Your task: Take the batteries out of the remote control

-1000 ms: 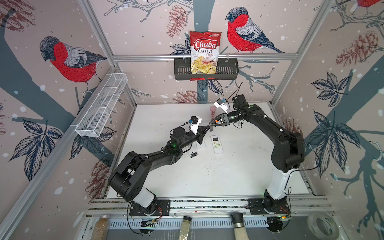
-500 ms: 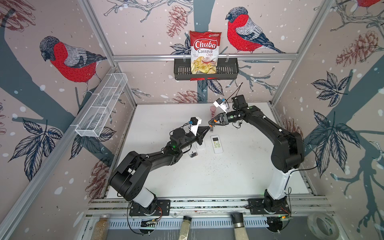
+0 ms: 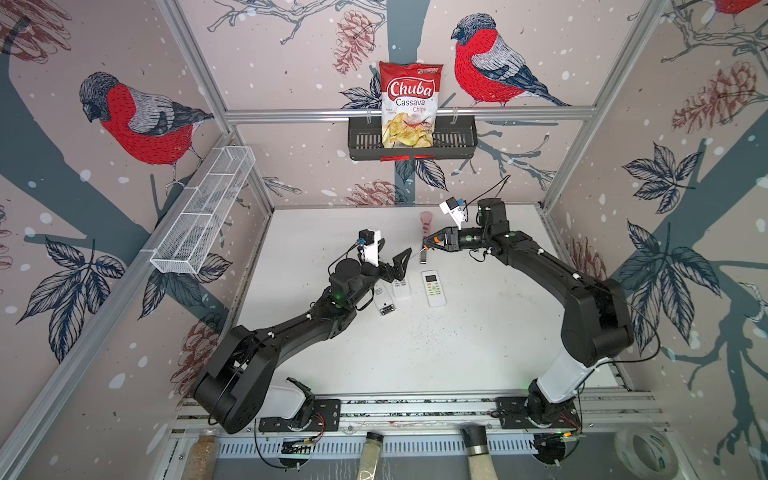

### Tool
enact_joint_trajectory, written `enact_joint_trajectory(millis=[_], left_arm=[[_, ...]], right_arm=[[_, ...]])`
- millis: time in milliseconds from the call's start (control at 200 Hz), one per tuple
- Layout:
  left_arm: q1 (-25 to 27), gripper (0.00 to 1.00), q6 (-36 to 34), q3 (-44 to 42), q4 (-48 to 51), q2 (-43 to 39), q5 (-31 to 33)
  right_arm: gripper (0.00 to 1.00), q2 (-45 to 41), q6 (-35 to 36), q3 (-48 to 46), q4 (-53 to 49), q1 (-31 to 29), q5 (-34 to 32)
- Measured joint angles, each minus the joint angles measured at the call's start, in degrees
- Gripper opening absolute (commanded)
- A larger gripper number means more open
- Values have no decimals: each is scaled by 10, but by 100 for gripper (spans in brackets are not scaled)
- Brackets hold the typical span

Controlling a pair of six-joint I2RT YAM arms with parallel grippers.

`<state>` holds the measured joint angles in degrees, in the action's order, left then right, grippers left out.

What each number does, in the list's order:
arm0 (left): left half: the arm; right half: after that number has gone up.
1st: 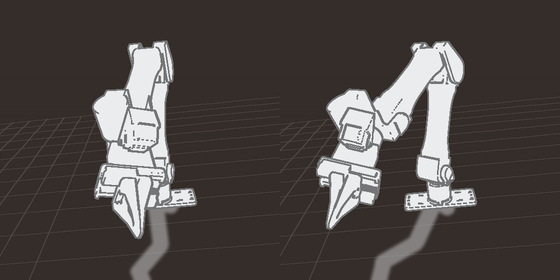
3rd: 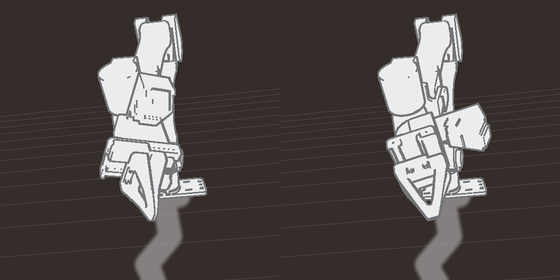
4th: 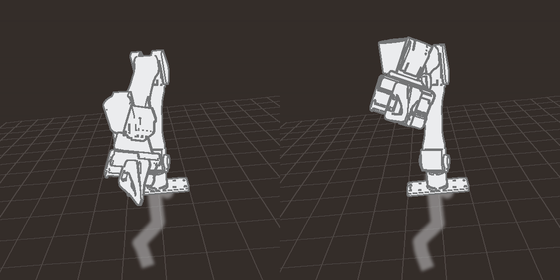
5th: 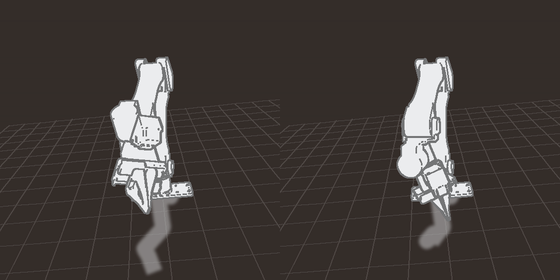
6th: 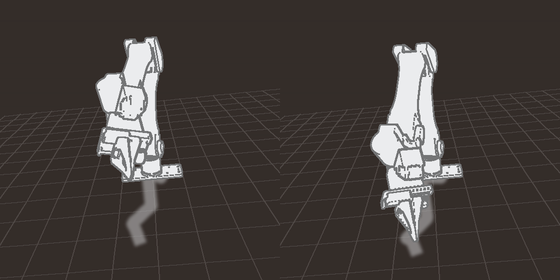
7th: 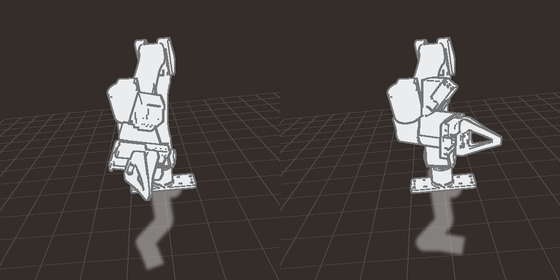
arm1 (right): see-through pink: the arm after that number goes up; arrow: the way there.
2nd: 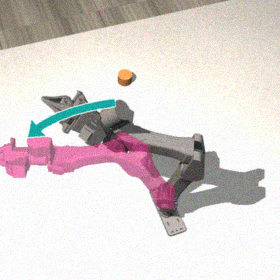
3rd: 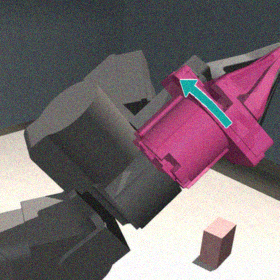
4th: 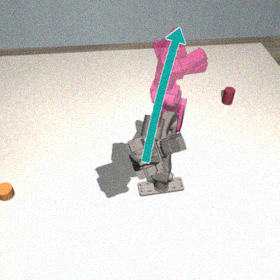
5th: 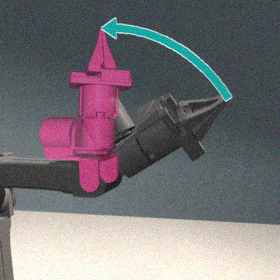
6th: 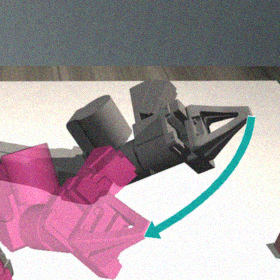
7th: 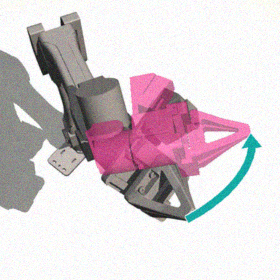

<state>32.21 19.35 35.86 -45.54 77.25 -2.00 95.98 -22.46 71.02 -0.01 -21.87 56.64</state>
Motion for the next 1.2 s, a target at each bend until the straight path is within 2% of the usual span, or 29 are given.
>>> enact_joint_trajectory(millis=[75,175,440,685,961,1096,1201], left_arm=[[-22,97,42,-16,44,-12,36],[-48,97,91,-36,94,-14,48],[-58,95,134,-53,172,22,30],[-70,96,133,-51,171,61,21],[-97,94,159,-73,138,96,3],[-104,87,161,-67,134,126,-16],[-108,75,159,-70,129,136,-34]], right_arm=[[0,-33,-31,-63,57,-10,-43],[0,-78,-65,-148,133,-32,-100],[0,-158,-105,-302,263,-112,-243],[0,-168,-121,-356,298,-148,-312],[0,-147,-123,-376,315,-183,-341],[0,-127,-118,-375,326,-202,-356],[0,-112,-114,-372,327,-215,-376]])
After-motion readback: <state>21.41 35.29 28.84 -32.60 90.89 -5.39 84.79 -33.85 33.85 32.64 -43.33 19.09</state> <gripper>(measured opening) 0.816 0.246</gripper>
